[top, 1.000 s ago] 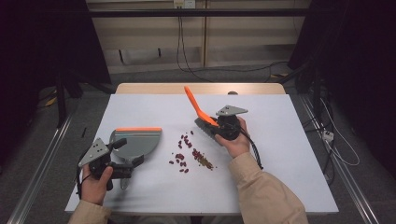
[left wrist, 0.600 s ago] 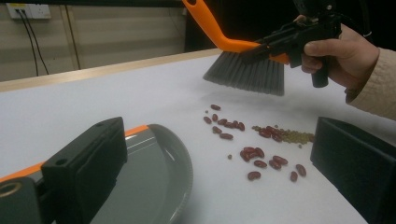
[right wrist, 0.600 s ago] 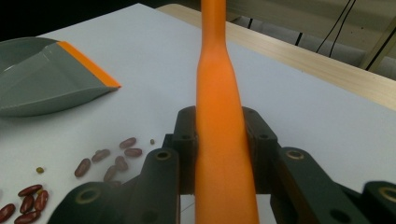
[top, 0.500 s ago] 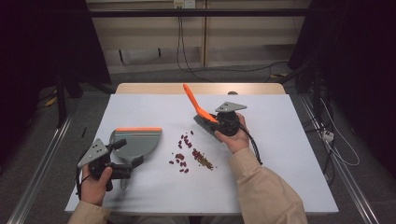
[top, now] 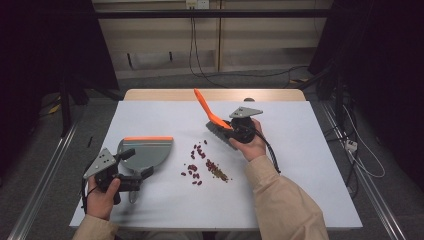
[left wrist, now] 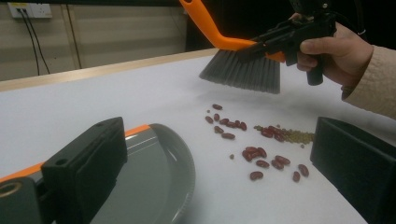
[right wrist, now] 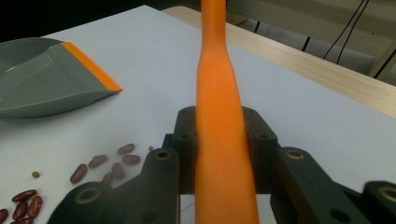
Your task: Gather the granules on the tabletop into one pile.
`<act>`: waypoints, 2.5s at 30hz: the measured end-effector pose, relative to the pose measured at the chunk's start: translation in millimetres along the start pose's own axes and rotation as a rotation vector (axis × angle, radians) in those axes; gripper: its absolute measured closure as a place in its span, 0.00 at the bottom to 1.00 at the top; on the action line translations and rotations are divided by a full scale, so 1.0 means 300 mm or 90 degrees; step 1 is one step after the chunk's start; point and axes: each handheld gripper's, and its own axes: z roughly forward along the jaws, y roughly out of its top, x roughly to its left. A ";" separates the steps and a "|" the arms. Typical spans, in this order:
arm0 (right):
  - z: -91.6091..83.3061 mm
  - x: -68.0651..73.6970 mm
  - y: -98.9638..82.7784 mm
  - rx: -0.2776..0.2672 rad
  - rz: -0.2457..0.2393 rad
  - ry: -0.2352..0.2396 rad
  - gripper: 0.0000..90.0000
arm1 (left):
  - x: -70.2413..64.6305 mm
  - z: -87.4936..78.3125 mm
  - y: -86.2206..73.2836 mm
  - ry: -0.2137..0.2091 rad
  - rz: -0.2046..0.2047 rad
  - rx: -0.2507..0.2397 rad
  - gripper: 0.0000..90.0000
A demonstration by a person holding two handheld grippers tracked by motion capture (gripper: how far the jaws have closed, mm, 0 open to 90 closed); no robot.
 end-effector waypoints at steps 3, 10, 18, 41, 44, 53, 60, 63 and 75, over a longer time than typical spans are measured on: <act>0.010 -0.004 0.004 0.000 0.000 0.003 0.79 | -0.001 0.000 0.000 0.001 0.000 0.000 0.04; 0.033 -0.009 0.010 -0.001 -0.008 0.014 0.79 | 0.000 -0.003 -0.001 0.004 0.001 -0.001 0.04; 0.063 -0.031 0.021 -0.010 -0.029 0.035 0.79 | 0.001 -0.006 -0.002 0.004 0.001 0.000 0.04; 0.180 0.018 0.021 0.034 -0.104 0.093 0.79 | 0.004 -0.010 -0.007 0.009 -0.004 0.002 0.04; 0.175 0.028 0.021 0.041 -0.116 0.106 0.79 | 0.003 -0.009 -0.007 0.010 -0.004 0.002 0.04; 0.157 0.048 0.013 0.049 -0.139 0.148 0.79 | 0.004 -0.011 -0.007 0.011 -0.003 0.002 0.04; 0.142 0.055 0.005 0.050 -0.146 0.174 0.78 | 0.003 -0.012 -0.007 0.012 -0.004 0.002 0.04; 0.132 0.058 -0.001 0.048 -0.141 0.182 0.78 | 0.003 -0.011 -0.008 0.013 -0.004 0.001 0.04; 0.087 0.091 -0.019 0.059 -0.154 0.214 0.78 | 0.000 -0.008 -0.008 0.014 -0.002 0.006 0.04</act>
